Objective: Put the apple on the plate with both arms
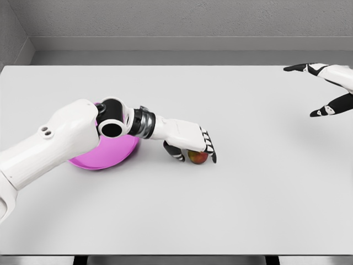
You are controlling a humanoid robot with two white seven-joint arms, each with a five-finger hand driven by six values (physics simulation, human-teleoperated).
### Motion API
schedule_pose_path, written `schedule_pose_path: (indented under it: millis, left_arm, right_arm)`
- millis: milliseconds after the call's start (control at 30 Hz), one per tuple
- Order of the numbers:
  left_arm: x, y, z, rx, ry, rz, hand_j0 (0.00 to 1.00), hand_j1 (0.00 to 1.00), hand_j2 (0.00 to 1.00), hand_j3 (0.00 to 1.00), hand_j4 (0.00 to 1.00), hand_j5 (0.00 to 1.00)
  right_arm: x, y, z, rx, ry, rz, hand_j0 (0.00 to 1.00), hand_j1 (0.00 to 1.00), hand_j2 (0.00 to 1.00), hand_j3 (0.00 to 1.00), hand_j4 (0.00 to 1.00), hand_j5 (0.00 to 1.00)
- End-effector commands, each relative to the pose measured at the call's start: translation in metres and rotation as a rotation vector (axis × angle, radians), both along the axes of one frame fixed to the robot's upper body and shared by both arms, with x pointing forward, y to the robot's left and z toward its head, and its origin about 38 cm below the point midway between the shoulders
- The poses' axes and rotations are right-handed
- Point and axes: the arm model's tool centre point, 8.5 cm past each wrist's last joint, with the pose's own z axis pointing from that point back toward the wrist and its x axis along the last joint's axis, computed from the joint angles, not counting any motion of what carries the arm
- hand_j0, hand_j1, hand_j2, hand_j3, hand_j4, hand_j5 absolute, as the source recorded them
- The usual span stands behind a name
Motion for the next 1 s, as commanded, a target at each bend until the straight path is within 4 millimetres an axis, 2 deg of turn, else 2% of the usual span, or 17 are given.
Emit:
schedule_pose_path:
  millis: [0,167,233,367,600,767,833,900,967]
  left_arm:
    - [-0.002,-0.002,-0.002,0.0,0.007,-0.003,0.8,0.8,0.8,0.8,0.8,0.8]
    - [-0.002,-0.005,-0.002,0.01,-0.007,-0.012,0.79,0.79,0.79,0.79,0.79,0.79]
    - [-0.002,-0.004,-0.002,0.012,-0.008,-0.011,0.74,0.74,0.74,0.74,0.74,0.74]
    - [-0.002,-0.004,-0.003,0.013,-0.008,-0.012,0.69,0.69,0.69,0.69,0.69,0.69]
    - [-0.002,-0.004,-0.003,0.013,-0.008,-0.012,0.49,0.49,0.49,0.49,0.49,0.49]
    - [-0.003,-0.004,-0.003,0.028,-0.009,-0.017,0.39,0.39,0.39,0.39,0.39,0.39]
    - [-0.002,-0.002,-0.003,0.029,-0.011,-0.015,0.38,0.38,0.38,0.38,0.38,0.38]
    - [-0.009,-0.005,0.008,0.01,-0.029,-0.046,0.38,0.38,0.38,0.38,0.38,0.38]
    - [-0.02,0.004,0.02,-0.009,-0.053,-0.075,0.38,0.38,0.38,0.38,0.38,0.38]
  right_arm:
    - [0.0,0.0,0.001,0.007,0.001,-0.002,1.0,1.0,1.0,1.0,1.0,1.0]
    - [-0.002,-0.002,0.005,-0.002,-0.004,-0.003,1.0,1.0,1.0,1.0,1.0,1.0]
    - [-0.002,-0.002,0.005,-0.002,-0.004,-0.003,1.0,1.0,1.0,1.0,1.0,1.0]
    - [-0.002,-0.002,0.005,-0.003,-0.005,-0.003,1.0,1.0,1.0,1.0,1.0,1.0]
    - [-0.002,0.0,0.005,-0.004,-0.006,0.003,1.0,1.0,1.0,1.0,1.0,1.0]
    - [-0.002,0.0,0.005,-0.002,-0.005,0.005,1.0,1.0,1.0,1.0,1.0,1.0]
    - [-0.002,0.0,0.005,-0.004,-0.006,0.005,1.0,1.0,1.0,1.0,1.0,1.0]
    - [-0.002,0.0,0.005,-0.004,-0.005,0.005,1.0,1.0,1.0,1.0,1.0,1.0]
    - [-0.002,-0.001,0.005,-0.005,-0.005,0.004,1.0,1.0,1.0,1.0,1.0,1.0]
